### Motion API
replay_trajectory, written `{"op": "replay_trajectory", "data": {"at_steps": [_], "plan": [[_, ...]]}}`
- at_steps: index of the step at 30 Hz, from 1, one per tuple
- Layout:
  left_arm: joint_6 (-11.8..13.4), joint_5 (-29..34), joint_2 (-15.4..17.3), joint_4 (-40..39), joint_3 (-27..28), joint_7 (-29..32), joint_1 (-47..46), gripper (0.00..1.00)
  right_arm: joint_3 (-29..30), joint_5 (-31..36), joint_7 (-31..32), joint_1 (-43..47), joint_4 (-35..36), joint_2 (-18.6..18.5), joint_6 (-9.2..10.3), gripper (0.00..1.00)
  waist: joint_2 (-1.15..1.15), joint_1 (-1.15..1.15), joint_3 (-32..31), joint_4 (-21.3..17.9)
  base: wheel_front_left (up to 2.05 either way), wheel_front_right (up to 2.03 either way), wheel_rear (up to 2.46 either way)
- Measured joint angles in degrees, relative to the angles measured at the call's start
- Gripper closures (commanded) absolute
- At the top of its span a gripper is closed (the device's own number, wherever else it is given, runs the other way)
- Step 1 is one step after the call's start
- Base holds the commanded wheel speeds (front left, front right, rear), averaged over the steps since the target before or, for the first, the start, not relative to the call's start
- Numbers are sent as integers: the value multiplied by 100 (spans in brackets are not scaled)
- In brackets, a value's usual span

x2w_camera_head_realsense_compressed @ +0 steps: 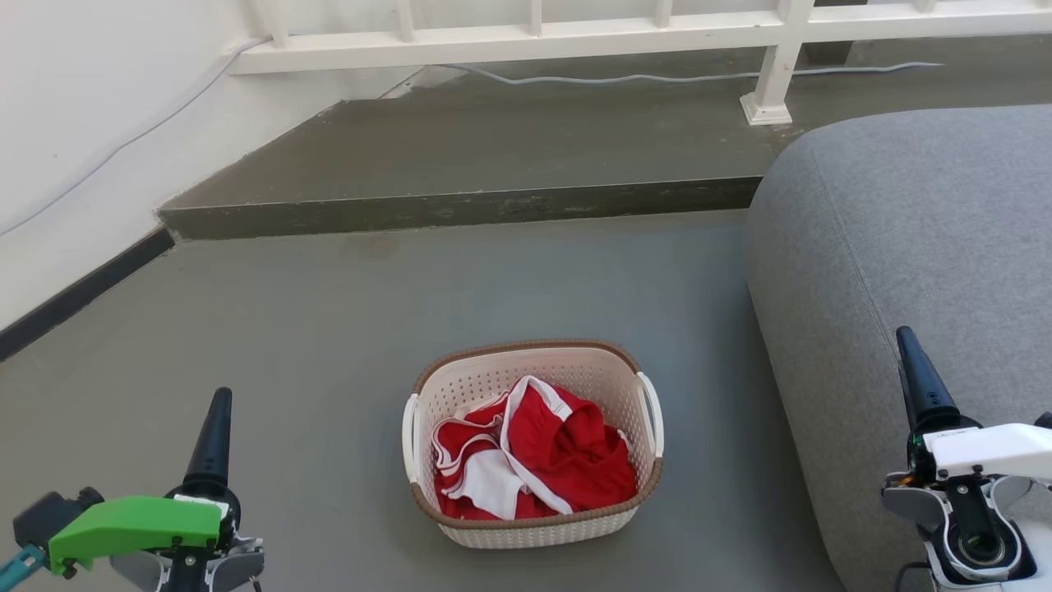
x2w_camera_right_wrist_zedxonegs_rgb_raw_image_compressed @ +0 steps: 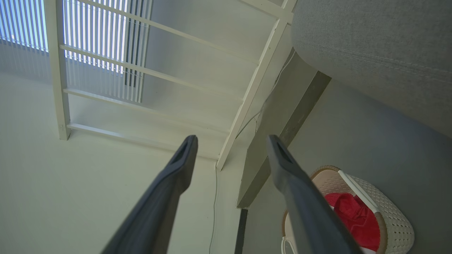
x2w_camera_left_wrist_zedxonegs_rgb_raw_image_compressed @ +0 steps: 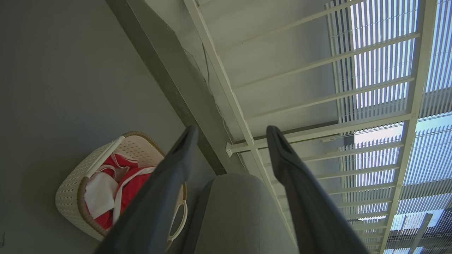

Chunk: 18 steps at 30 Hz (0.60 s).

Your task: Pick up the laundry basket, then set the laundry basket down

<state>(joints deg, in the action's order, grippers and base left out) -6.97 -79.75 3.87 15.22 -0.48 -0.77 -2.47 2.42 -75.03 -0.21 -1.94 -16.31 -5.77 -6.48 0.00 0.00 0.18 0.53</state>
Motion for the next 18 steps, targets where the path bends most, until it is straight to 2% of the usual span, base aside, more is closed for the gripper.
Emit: {"op": "replay_trajectory", "data": {"at_steps": [3, 16, 18], "plan": [[2, 323, 94, -35, -49, -60, -22, 0, -114, 347, -58, -17, 22, -77, 12, 0, 0, 0, -3, 7, 0, 0, 0], [255, 1703, 254, -218, -320, -288, -136, 0, -509, 1686, -286, -134, 80, -348, 320, 0, 0, 0, -28, 34, 0, 0, 0], [305, 1896, 255, -250, -371, -316, -137, 0, -570, 1901, -337, -136, 79, -370, 415, 0, 0, 0, -35, 38, 0, 0, 0]]}}
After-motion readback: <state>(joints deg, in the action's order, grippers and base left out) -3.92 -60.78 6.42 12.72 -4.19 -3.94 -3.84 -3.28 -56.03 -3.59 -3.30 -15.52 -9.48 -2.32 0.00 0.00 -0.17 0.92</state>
